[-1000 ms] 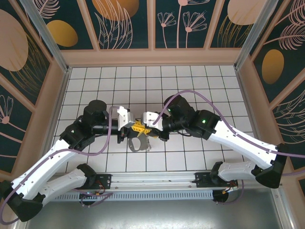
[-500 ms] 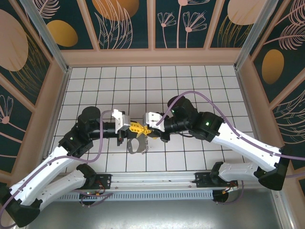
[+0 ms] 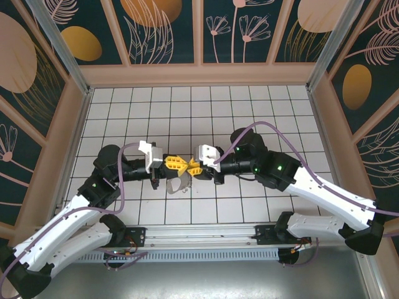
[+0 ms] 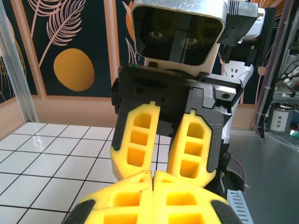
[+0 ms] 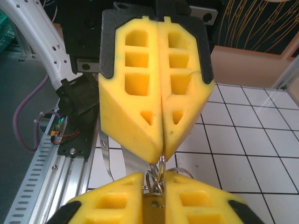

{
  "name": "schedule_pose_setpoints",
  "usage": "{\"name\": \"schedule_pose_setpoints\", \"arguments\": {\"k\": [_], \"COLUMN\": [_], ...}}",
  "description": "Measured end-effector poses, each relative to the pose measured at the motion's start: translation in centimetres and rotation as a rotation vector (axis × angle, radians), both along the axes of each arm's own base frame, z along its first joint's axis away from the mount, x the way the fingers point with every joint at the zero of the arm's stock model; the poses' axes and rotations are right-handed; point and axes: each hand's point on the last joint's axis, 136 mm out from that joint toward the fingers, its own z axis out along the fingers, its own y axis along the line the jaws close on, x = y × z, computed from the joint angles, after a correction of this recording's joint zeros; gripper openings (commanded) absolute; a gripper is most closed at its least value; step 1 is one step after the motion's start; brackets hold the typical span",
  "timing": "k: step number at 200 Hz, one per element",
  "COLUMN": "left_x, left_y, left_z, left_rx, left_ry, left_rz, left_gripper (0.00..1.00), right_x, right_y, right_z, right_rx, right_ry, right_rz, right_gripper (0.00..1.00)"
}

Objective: Put the keys on the keyring

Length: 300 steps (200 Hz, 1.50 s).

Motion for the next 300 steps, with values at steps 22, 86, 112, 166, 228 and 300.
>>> {"name": "schedule_pose_setpoints", "arguments": {"k": [22, 86, 112, 166, 228, 300], "left_x": [-0.1, -0.6, -1.0, -1.3, -2.0, -3.1], "left_y": [0.1, 0.5, 0.8, 0.7, 0.4, 0.3], "left_z": [-0.1, 1.2, 2.1, 2.3, 1.7, 1.4], "left_rx": [-0.016, -0.069, -0.100, -0.105, -0.086, -0.074], "left_ry": [0.006, -0.024, -0.058, -0.063, -0.047, -0.046], "left_rz": [-0.001, -0.004, -0.008, -0.028, -0.092, -0.163], "left_gripper": [0.00, 0.00, 0.00, 0.00, 0.00, 0.00], "right_x": [0.0, -0.4, -0.4, -0.3, -1.5, -2.8], "right_y": [0.0, -0.7, -1.2, -1.3, -2.4, -3.1], "right_z": [0.0, -0.9, -1.6, -1.1, 0.5, 2.5], "right_rx": [0.007, 0.005, -0.004, 0.019, 0.091, 0.190], "right_ry": [0.006, 0.035, 0.038, 0.032, 0.020, 0.032], "right_rz": [-0.004, -0.018, -0.034, -0.036, -0.013, 0.038], "right_gripper": [0.17, 0.25, 0.24, 0.29, 0.31, 0.33]}}
